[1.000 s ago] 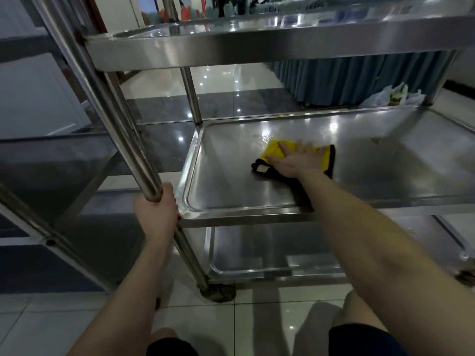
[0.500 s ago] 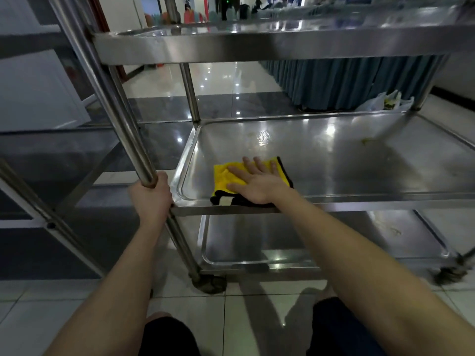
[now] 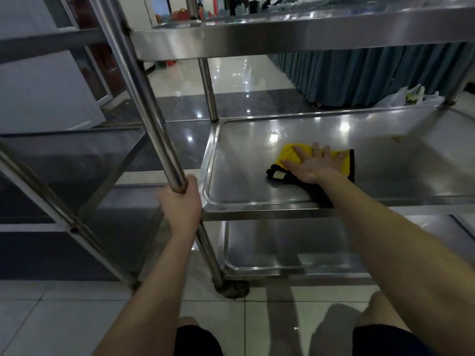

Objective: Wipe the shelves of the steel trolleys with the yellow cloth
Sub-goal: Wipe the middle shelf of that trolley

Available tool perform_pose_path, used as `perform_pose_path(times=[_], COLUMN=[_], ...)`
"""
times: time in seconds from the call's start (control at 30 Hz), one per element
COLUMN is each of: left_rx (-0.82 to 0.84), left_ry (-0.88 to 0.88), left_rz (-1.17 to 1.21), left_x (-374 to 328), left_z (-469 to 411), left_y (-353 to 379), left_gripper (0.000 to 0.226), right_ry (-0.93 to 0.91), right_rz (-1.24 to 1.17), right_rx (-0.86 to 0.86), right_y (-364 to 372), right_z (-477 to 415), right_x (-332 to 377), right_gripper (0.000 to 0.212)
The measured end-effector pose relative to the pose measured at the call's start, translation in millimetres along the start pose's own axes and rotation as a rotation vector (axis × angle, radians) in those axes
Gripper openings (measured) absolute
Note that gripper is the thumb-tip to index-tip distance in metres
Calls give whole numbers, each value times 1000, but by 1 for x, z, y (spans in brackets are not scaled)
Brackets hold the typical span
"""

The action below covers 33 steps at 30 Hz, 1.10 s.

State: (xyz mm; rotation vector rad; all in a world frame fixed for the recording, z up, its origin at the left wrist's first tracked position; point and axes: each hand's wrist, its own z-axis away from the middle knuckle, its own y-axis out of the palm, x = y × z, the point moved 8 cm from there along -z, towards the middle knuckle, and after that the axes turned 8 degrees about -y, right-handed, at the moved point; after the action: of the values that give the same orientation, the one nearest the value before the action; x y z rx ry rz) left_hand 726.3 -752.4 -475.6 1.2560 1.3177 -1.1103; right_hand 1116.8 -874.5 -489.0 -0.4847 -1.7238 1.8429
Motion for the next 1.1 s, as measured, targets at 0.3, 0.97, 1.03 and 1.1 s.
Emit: perform_pose_path(times=[0.3, 0.97, 1.03, 1.1], left_rx=[10, -18, -28, -34], left_ry=[-61, -19, -21, -37], left_rz=[19, -19, -18, -15], left_x=[2, 1, 1, 3], left_z=[-22, -34, -35, -34], left_y=[-11, -31, -33, -33], left_gripper=[36, 49, 51, 51], right_ry=[-358, -274, -186, -74], right_rz=[0, 12, 19, 23], right_rx=[15, 5, -13, -42], right_y=[32, -1, -8, -15], right_z=[12, 86, 92, 101], right_x=[215, 1, -42, -87], right_gripper=[114, 60, 61, 63])
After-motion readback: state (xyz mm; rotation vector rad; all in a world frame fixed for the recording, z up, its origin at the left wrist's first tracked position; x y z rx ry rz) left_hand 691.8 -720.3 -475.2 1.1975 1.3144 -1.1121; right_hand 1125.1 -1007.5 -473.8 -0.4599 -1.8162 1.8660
